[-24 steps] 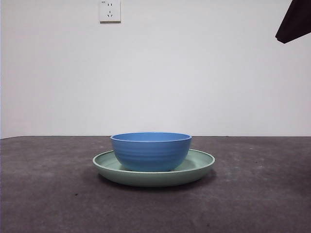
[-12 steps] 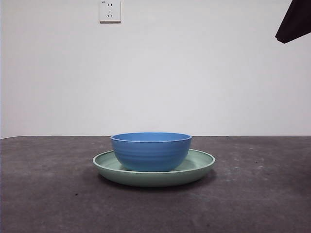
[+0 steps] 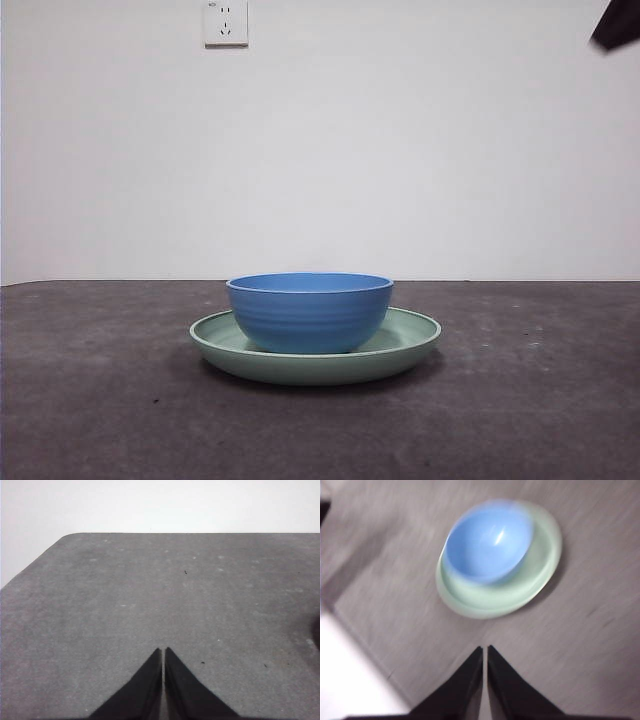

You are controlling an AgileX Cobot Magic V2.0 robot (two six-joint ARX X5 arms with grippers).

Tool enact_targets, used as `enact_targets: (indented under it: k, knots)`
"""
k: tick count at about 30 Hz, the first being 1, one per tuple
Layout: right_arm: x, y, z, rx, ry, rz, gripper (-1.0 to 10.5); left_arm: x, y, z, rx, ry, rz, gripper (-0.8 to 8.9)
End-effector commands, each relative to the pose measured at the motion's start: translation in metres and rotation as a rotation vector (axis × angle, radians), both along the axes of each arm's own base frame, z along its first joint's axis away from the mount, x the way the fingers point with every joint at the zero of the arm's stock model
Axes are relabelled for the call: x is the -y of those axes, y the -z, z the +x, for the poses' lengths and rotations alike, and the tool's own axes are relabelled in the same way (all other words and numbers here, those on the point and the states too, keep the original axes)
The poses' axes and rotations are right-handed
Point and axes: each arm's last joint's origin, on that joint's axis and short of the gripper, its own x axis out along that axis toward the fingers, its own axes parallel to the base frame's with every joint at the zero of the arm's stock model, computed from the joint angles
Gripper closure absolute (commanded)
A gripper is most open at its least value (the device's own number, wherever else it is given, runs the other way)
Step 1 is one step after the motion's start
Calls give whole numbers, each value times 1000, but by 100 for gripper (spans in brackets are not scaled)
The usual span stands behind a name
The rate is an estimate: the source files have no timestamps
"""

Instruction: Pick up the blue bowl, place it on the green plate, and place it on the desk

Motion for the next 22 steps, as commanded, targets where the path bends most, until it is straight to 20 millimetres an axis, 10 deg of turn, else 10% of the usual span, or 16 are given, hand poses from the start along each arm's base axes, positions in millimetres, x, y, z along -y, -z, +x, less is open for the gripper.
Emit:
enact_targets:
  k: [1, 7, 22]
  knots:
    - [11, -10, -6, 175, 52, 14, 939, 0, 8, 1, -26, -1, -3, 804]
    - [30, 10, -20, 452, 247, 22, 939, 0, 8, 1, -26, -2, -3, 804]
    - [43, 131, -26, 667, 608, 113, 939, 0, 8, 1, -26, -1, -3, 804]
